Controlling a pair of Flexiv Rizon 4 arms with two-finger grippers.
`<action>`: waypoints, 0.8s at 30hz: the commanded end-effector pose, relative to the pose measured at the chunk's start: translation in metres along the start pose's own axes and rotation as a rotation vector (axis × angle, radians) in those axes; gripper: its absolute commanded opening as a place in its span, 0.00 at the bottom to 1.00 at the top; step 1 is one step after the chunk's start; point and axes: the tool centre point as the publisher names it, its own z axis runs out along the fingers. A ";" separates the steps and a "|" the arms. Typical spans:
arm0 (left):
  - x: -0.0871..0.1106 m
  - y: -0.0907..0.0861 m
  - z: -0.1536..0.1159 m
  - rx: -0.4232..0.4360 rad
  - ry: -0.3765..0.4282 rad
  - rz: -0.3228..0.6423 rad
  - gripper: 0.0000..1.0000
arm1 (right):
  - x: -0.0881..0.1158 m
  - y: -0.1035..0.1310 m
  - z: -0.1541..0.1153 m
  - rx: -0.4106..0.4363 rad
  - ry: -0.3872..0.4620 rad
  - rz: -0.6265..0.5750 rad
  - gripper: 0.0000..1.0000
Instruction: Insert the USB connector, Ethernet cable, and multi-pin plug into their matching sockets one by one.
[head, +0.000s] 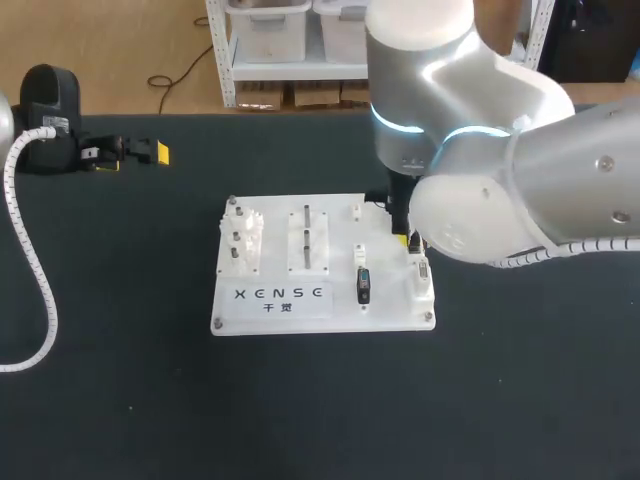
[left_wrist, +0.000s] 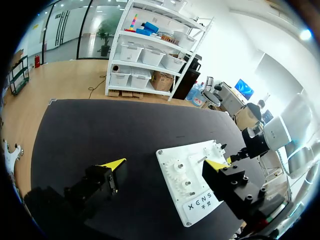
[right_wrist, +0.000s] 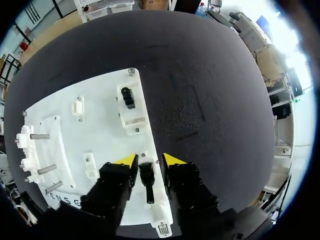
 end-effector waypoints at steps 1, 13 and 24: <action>0.000 0.000 0.000 0.000 0.000 0.000 1.00 | 0.010 -0.002 -0.025 -0.011 -0.045 0.020 1.00; 0.000 0.000 0.000 0.000 0.000 0.000 1.00 | 0.047 0.027 -0.071 -0.062 -0.059 0.001 1.00; 0.000 0.000 0.000 0.000 0.000 0.000 1.00 | 0.086 0.048 -0.057 -0.149 0.021 -0.139 1.00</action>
